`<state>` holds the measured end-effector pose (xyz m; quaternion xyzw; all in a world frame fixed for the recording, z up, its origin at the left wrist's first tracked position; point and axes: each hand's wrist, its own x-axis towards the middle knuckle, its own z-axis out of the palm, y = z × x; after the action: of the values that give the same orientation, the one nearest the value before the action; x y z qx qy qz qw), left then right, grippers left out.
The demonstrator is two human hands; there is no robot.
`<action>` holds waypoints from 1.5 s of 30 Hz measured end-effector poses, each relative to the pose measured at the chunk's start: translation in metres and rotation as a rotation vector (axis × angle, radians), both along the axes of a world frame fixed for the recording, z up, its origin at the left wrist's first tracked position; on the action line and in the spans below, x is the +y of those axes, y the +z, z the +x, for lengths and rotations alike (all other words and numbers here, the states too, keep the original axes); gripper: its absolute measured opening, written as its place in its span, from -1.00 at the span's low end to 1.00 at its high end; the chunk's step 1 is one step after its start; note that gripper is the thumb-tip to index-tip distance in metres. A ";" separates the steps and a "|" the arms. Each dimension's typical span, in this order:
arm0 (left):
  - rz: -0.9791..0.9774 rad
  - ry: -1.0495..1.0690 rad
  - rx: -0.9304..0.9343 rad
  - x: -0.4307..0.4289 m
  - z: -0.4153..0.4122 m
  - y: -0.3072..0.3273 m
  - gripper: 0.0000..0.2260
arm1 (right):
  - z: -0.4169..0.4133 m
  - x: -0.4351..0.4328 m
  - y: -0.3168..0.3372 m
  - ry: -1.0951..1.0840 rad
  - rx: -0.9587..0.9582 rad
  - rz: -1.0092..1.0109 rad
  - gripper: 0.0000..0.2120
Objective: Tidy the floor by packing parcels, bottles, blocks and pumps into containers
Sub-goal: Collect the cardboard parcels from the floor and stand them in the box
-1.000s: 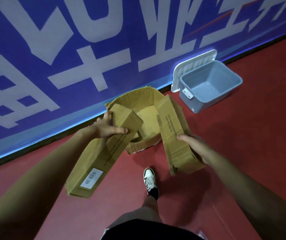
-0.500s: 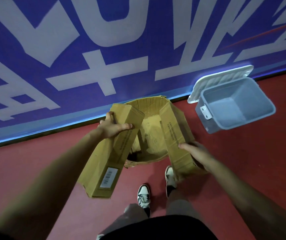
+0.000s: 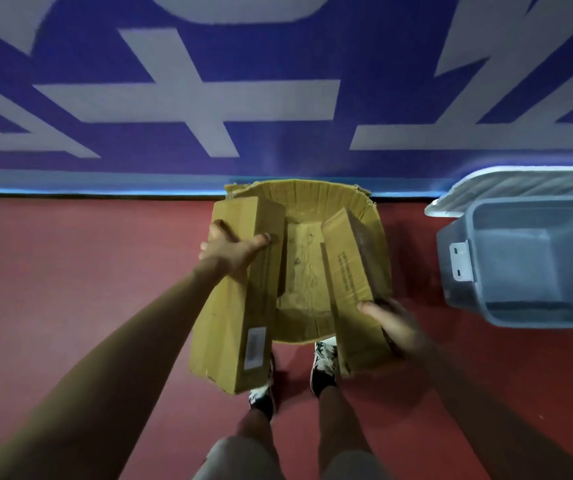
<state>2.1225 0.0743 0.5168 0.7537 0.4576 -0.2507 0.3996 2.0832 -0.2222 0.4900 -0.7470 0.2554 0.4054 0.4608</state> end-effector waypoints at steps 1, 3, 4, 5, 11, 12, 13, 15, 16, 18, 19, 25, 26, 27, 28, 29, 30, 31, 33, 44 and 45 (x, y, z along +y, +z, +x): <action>0.023 -0.007 0.021 -0.003 0.005 -0.014 0.05 | 0.005 -0.001 -0.016 -0.009 0.005 -0.002 -0.52; 0.070 -0.033 0.055 -0.008 0.017 -0.045 0.06 | 0.012 -0.005 -0.064 -0.009 0.020 -0.004 -0.34; 0.093 -0.047 0.075 -0.011 0.022 -0.062 0.07 | 0.016 -0.006 -0.087 -0.005 0.040 -0.008 -0.25; 0.117 -0.064 0.101 -0.014 0.027 -0.079 0.08 | 0.021 -0.003 -0.103 0.003 0.054 -0.006 -0.21; 0.100 -0.162 0.197 -0.031 0.038 -0.213 0.09 | 0.064 0.035 -0.197 0.059 0.058 -0.088 -0.34; 0.082 -0.162 0.192 -0.032 0.040 -0.235 0.09 | 0.069 0.039 -0.219 0.065 0.054 -0.097 -0.26; 0.066 -0.161 0.184 -0.034 0.043 -0.258 0.08 | 0.073 0.043 -0.240 0.070 0.049 -0.119 -0.19; 0.052 -0.161 0.171 -0.040 0.055 -0.298 0.08 | 0.080 0.050 -0.279 0.097 0.033 -0.228 -0.19; 0.056 -0.166 0.168 -0.043 0.062 -0.317 0.07 | 0.081 0.052 -0.298 0.102 0.018 -0.284 -0.21; 0.071 -0.181 0.156 -0.051 0.079 -0.354 0.07 | 0.083 0.053 -0.331 0.067 -0.018 -0.348 -0.24; 0.091 -0.193 0.155 -0.056 0.088 -0.371 0.06 | 0.082 0.053 -0.349 0.047 -0.036 -0.373 -0.24; 0.115 -0.152 0.147 -0.074 0.129 -0.457 0.05 | 0.064 0.059 -0.419 -0.020 -0.147 -0.292 -0.28; 0.087 -0.149 0.119 -0.074 0.131 -0.466 0.05 | 0.063 0.058 -0.423 -0.074 -0.121 -0.200 -0.28; 0.037 -0.136 0.072 -0.069 0.131 -0.475 0.04 | 0.063 0.056 -0.425 -0.150 -0.079 -0.086 -0.27; -0.037 -0.105 0.014 -0.063 0.129 -0.480 0.03 | 0.064 0.053 -0.425 -0.221 -0.017 0.013 -0.28; -0.129 -0.067 -0.043 -0.054 0.126 -0.483 0.03 | 0.066 0.050 -0.423 -0.275 0.041 0.100 -0.33; -0.234 -0.041 -0.091 -0.044 0.122 -0.482 0.03 | 0.067 0.046 -0.420 -0.296 0.083 0.159 -0.39; -0.344 -0.033 -0.133 -0.033 0.117 -0.481 0.01 | 0.068 0.042 -0.420 -0.292 0.107 0.187 -0.47; -0.494 -0.022 -0.205 -0.011 0.111 -0.481 -0.22 | 0.071 0.035 -0.423 -0.272 0.132 0.203 -0.60; -0.093 -0.246 -0.136 -0.034 0.101 -0.491 -0.34 | 0.087 0.052 -0.437 -0.052 0.092 0.284 -0.46; -0.046 -0.263 -0.116 -0.042 0.102 -0.493 -0.27 | 0.086 0.049 -0.435 -0.061 0.087 0.293 -0.53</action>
<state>2.2246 0.0321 0.0239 0.8111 0.3251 -0.2674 0.4061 2.1694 -0.1730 0.0555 -0.6455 0.2357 0.4563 0.5653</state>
